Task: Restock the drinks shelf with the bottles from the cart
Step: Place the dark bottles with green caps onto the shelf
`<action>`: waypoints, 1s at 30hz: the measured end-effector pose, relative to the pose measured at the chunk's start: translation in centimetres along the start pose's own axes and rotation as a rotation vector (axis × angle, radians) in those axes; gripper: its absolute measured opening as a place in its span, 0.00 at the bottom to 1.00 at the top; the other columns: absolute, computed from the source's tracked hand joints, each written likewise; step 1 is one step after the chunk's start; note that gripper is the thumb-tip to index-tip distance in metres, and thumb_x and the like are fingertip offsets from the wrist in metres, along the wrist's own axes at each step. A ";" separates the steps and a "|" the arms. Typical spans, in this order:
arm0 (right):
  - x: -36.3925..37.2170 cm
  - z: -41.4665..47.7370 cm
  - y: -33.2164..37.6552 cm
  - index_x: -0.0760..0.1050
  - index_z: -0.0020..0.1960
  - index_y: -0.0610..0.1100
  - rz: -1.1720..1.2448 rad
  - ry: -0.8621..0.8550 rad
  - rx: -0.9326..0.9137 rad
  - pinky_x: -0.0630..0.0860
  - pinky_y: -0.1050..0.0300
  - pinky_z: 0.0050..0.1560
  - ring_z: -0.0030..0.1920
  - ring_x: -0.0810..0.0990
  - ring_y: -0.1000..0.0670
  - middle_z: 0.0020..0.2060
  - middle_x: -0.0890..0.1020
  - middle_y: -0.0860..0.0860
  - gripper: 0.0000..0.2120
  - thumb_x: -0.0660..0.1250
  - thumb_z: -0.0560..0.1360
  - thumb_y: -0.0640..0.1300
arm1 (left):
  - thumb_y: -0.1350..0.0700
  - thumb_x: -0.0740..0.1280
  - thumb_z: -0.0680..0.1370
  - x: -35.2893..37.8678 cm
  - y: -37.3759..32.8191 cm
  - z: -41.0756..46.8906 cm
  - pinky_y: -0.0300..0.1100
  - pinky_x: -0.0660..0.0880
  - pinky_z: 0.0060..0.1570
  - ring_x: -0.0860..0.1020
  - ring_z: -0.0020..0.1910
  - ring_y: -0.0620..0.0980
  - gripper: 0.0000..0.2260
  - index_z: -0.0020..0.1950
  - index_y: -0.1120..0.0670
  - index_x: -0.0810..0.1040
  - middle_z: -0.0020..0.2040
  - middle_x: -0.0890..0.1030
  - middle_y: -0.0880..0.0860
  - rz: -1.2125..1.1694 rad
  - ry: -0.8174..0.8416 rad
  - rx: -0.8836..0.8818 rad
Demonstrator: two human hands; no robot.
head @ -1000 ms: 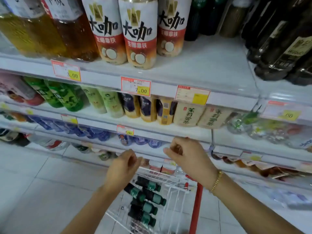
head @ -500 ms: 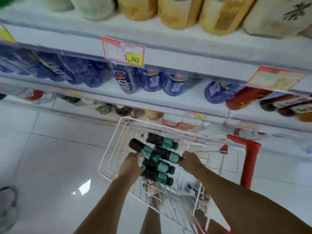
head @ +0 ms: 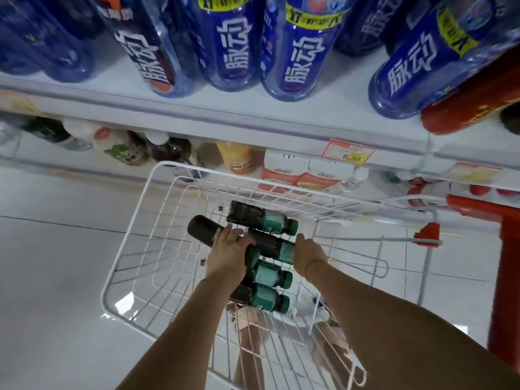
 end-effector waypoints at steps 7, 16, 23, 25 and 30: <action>-1.7 -2.2 0.9 0.74 0.59 0.38 -0.065 0.040 -0.025 0.78 0.54 0.53 0.58 0.79 0.45 0.57 0.79 0.44 0.15 0.66 0.73 0.37 | 0.67 0.74 0.67 -5.8 2.2 -0.9 0.50 0.73 0.61 0.74 0.59 0.54 0.21 0.58 0.55 0.78 0.58 0.78 0.53 -0.438 -0.354 -0.082; -9.7 -12.4 3.5 0.75 0.47 0.40 0.074 0.027 -0.100 0.74 0.59 0.40 0.53 0.80 0.47 0.44 0.80 0.47 0.13 0.67 0.74 0.51 | 0.57 0.73 0.71 -10.6 7.5 -12.9 0.44 0.73 0.52 0.76 0.50 0.55 0.17 0.58 0.59 0.77 0.52 0.79 0.56 -1.290 -0.499 -0.983; -19.7 -26.2 4.2 0.74 0.47 0.40 -0.158 -0.198 -0.355 0.69 0.59 0.37 0.47 0.77 0.46 0.47 0.79 0.46 0.16 0.65 0.75 0.53 | 0.59 0.74 0.70 -16.7 4.4 -19.3 0.47 0.73 0.57 0.76 0.50 0.55 0.18 0.57 0.60 0.76 0.53 0.78 0.58 -1.690 -0.580 -0.913; -23.4 -31.9 4.0 0.70 0.60 0.38 -0.191 -0.305 -0.488 0.71 0.56 0.41 0.51 0.78 0.43 0.52 0.79 0.43 0.25 0.65 0.74 0.57 | 0.59 0.75 0.68 -20.7 3.0 -20.5 0.48 0.72 0.59 0.76 0.55 0.57 0.18 0.56 0.59 0.77 0.54 0.79 0.58 -1.694 -0.614 -0.792; -32.0 -45.4 2.0 0.64 0.56 0.46 -0.074 -0.457 -0.716 0.73 0.54 0.38 0.43 0.78 0.46 0.41 0.77 0.49 0.19 0.65 0.73 0.56 | 0.50 0.77 0.61 -33.6 -0.7 -24.9 0.44 0.72 0.46 0.79 0.45 0.55 0.19 0.48 0.56 0.81 0.43 0.82 0.55 -1.442 -0.733 -0.518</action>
Point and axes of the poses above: each hand's wrist, its own z-axis towards the middle knuckle, its own x-axis out of the palm, y = z × x, the point moved 10 cm from there along z, towards the middle knuckle
